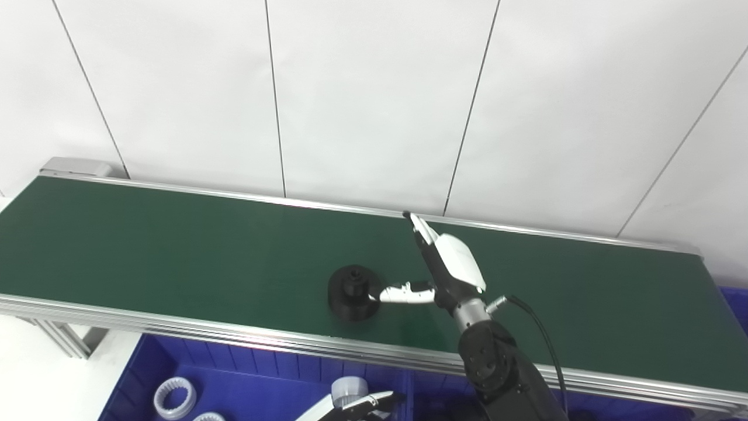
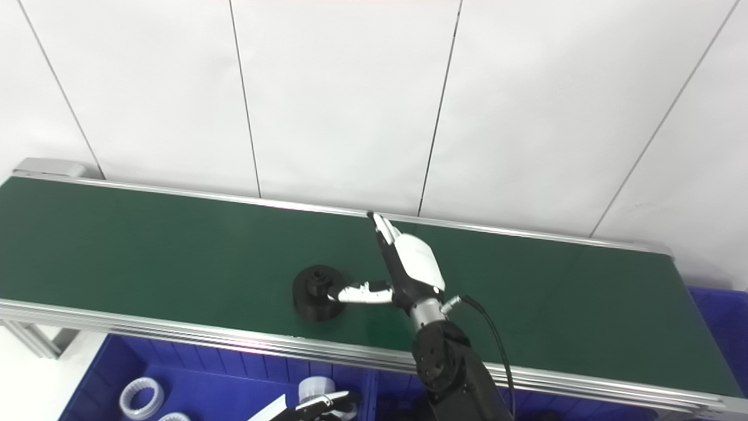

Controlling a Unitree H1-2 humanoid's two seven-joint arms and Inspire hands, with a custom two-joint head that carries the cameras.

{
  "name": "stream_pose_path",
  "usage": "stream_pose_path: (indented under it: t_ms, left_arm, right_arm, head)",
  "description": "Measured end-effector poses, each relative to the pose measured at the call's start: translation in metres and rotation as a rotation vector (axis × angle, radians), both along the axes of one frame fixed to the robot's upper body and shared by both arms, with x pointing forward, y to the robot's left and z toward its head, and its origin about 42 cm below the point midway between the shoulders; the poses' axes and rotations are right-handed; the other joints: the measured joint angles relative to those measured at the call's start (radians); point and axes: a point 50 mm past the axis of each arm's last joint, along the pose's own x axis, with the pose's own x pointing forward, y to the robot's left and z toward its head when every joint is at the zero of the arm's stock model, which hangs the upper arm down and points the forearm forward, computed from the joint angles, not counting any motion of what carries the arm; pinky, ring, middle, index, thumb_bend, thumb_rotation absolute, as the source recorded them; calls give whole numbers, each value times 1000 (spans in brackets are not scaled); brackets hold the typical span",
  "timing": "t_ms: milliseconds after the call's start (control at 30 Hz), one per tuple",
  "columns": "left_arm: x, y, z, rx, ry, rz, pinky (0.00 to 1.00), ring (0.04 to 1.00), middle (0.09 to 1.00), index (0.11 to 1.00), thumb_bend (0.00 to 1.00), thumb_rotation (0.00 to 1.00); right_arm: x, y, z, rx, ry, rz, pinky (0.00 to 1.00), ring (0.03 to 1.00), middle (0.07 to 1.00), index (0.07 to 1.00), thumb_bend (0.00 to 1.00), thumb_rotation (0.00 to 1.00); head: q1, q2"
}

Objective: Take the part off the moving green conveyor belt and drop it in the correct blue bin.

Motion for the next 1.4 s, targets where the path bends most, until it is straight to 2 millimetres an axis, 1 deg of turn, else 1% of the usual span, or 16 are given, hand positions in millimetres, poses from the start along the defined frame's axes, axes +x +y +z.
stream_pose_path:
  t_ms: [167, 267, 333, 400, 467, 567, 667, 800, 867, 967, 1033, 1100, 1200, 1300, 1400]
  left_arm:
    - [-1, 1, 0, -1, 0, 1, 817, 903, 941, 911, 468, 568]
    - [-2, 1, 2, -5, -5, 2, 814, 898, 937, 908, 469, 566]
    - [-2, 1, 4, -9, -9, 2, 818, 899, 936, 908, 468, 566]
    - [-3, 1, 5, -12, -14, 2, 820, 901, 936, 909, 465, 567]
    - [-3, 1, 6, -12, -16, 4, 819, 901, 935, 910, 462, 570]
    - [-3, 3, 6, -8, -15, 6, 814, 900, 934, 908, 459, 576]
    - [-3, 6, 6, -4, -18, 13, 811, 899, 933, 906, 461, 582]
    - [-4, 7, 9, -8, -33, 23, 810, 895, 925, 898, 443, 543]
    - [-3, 7, 12, -20, -41, 33, 795, 880, 919, 890, 435, 526]
    - [-2, 10, 13, -46, -33, 49, 783, 867, 909, 879, 426, 498]
    - [-1, 13, 15, -55, -32, 56, 782, 866, 907, 876, 426, 491]
    - [-1, 16, 16, -65, -32, 67, 783, 867, 905, 871, 430, 500]
    - [-2, 17, 20, -86, -39, 78, 779, 867, 903, 868, 434, 504]
    - [-2, 19, 23, -91, -47, 85, 788, 871, 902, 866, 442, 508]
    - [-2, 23, 23, -97, -45, 102, 790, 869, 898, 865, 449, 518]
  right_arm:
    - [-1, -5, -13, -27, 10, -24, 961, 1000, 1000, 1000, 1000, 494]
    - [-4, -5, -27, -49, 32, -35, 924, 976, 992, 1000, 1000, 458]
    - [-5, -4, -30, -54, 39, -35, 914, 965, 986, 1000, 1000, 451]
    - [-6, 0, -32, -56, 38, -35, 883, 934, 964, 988, 1000, 426]
    - [-8, 4, -35, -61, 32, -36, 813, 885, 922, 953, 1000, 380]
    - [-7, 12, -35, -59, 7, -54, 754, 841, 876, 897, 1000, 318]
    - [-1, 17, -32, -65, -6, -57, 748, 833, 864, 880, 1000, 311]
    - [0, 26, -35, -73, -13, -58, 697, 785, 807, 818, 1000, 314]
    - [3, 28, -35, -83, -18, -53, 678, 746, 762, 788, 1000, 311]
    - [10, 32, -36, -113, -22, -59, 667, 716, 731, 765, 1000, 292]
    - [12, 36, -35, -123, -23, -57, 663, 710, 725, 762, 1000, 287]
    - [14, 38, -37, -145, -27, -62, 649, 692, 709, 737, 1000, 267]
    - [18, 40, -38, -189, -32, -63, 623, 653, 670, 711, 1000, 247]
    - [24, 40, -36, -213, -31, -67, 624, 656, 665, 693, 1000, 209]
    - [26, 41, -35, -225, -26, -65, 602, 651, 666, 685, 1000, 174]
  head:
    - [-5, 8]
    - [-8, 12]
    - [-9, 14]
    - [-14, 15]
    - [-18, 18]
    - [-28, 20]
    - [-29, 23]
    - [-34, 26]
    - [-37, 28]
    - [-35, 31]
    - [-34, 34]
    - [-32, 38]
    - [-29, 41]
    - [-32, 41]
    - [-37, 46]
